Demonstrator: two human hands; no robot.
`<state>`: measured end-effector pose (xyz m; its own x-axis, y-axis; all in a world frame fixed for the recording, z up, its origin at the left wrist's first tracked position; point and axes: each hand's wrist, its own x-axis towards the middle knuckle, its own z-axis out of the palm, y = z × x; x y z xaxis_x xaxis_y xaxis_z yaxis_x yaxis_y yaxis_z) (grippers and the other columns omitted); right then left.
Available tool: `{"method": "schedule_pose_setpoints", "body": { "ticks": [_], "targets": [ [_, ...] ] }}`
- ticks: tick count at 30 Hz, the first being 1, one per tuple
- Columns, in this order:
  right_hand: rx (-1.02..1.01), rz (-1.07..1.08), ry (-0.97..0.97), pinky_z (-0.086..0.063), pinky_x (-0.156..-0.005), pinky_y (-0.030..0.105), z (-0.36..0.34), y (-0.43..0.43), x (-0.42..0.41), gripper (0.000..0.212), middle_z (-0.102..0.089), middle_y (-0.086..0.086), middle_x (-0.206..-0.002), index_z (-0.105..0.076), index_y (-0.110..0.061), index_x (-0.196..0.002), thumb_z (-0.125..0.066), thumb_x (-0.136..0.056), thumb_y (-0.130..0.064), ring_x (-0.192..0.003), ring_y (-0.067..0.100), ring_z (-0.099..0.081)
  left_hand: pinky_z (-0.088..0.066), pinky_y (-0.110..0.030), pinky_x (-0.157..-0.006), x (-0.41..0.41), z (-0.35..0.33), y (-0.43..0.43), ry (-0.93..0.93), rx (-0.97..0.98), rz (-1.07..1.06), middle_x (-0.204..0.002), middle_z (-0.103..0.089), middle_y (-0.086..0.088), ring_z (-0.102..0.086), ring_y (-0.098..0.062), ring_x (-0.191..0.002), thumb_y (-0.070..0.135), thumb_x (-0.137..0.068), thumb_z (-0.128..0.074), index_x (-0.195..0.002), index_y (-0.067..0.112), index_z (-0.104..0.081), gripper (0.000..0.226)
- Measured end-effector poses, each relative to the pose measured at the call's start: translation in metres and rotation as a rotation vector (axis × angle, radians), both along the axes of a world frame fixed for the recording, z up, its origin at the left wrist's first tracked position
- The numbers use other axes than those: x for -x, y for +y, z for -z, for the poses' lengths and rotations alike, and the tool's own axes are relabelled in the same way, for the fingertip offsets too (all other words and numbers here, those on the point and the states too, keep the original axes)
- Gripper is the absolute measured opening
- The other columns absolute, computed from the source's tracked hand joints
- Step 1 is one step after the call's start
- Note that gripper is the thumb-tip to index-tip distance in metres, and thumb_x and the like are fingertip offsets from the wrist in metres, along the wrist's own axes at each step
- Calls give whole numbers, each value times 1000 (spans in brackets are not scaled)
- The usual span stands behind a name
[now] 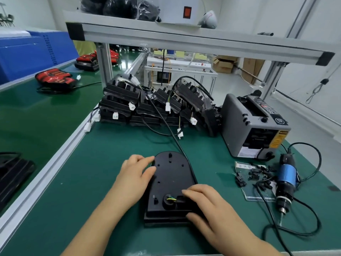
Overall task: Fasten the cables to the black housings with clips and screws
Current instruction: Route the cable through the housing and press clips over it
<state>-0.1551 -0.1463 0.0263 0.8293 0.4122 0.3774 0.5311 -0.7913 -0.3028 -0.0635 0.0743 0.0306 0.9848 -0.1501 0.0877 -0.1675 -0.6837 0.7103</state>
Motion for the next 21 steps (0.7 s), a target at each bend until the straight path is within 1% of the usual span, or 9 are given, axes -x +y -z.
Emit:
{"method": "schedule_pose_setpoints", "body": {
  "ticks": [3,4,6,8,10,11,14,18,21],
  "targets": [
    [-114,62,46,-38,-89,10,-1,-8,-1,25,-59,-9,-108,-65,-20,-109,-60,-87,-30,-102,2,-51,-34,-7,-78,33,-18,-4,-50,243,188,-101,-53,22,-50,2,-94,47,-81,-60,-95,43,-70,17],
    [-136,74,68,-39,-88,11,-2,-9,-1,23,-59,-10,-105,-66,-20,-105,-58,-87,-32,-100,3,-53,-35,-5,-76,44,-22,-8,-21,240,286,-102,-54,23,-51,3,-91,57,-73,-60,-93,46,-69,25],
    [-163,90,103,-42,-86,18,-3,-9,-3,26,-58,-11,-101,-67,-21,-102,-54,-87,-37,-97,5,-55,-32,-5,-82,56,-19,-15,-49,86,395,-103,-53,28,-45,7,-101,69,-64,-57,-97,50,-66,38],
    [-168,102,119,-43,-87,23,-4,-9,-7,23,-57,-13,-100,-67,-22,-100,-56,-87,-36,-96,5,-55,-32,-9,-87,59,-14,-21,-162,2,388,-96,-55,27,-42,5,-104,61,-69,-66,-95,45,-69,31],
    [-161,109,131,-42,-89,24,-5,-9,-10,18,-57,-14,-99,-67,-24,-98,-58,-86,-34,-96,4,-54,-36,-13,-84,57,-12,-22,-220,18,349,-90,-57,26,-45,2,-99,38,-76,-75,-87,39,-73,12],
    [-155,112,136,-41,-89,22,-5,-9,-12,17,-57,-15,-99,-67,-25,-98,-58,-86,-35,-96,4,-54,-36,-12,-83,56,-12,-22,-225,33,329,-91,-58,26,-47,2,-97,30,-77,-76,-83,39,-73,11],
    [-156,113,147,-39,-89,20,-6,-11,-12,18,-57,-15,-100,-67,-26,-97,-58,-86,-37,-95,4,-53,-34,-7,-80,59,-9,-23,-194,60,272,-99,-56,30,-48,3,-97,27,-77,-75,-79,42,-70,16],
    [-198,93,227,-42,-91,24,-7,-13,-12,13,-56,-15,-101,-65,-26,-97,-61,-87,-32,-97,4,-54,-35,-6,-77,67,-2,-30,-226,101,215,-96,-58,24,-49,3,-92,18,-74,-78,-74,37,-70,20],
    [-223,85,303,-41,-90,17,-16,-24,-18,12,-58,-15,-99,-67,-23,-97,-63,-87,-25,-96,-1,-54,-35,-7,-76,70,0,-31,-238,93,205,-97,-56,23,-48,3,-92,16,-74,-77,-73,37,-68,23]
  ]
}}
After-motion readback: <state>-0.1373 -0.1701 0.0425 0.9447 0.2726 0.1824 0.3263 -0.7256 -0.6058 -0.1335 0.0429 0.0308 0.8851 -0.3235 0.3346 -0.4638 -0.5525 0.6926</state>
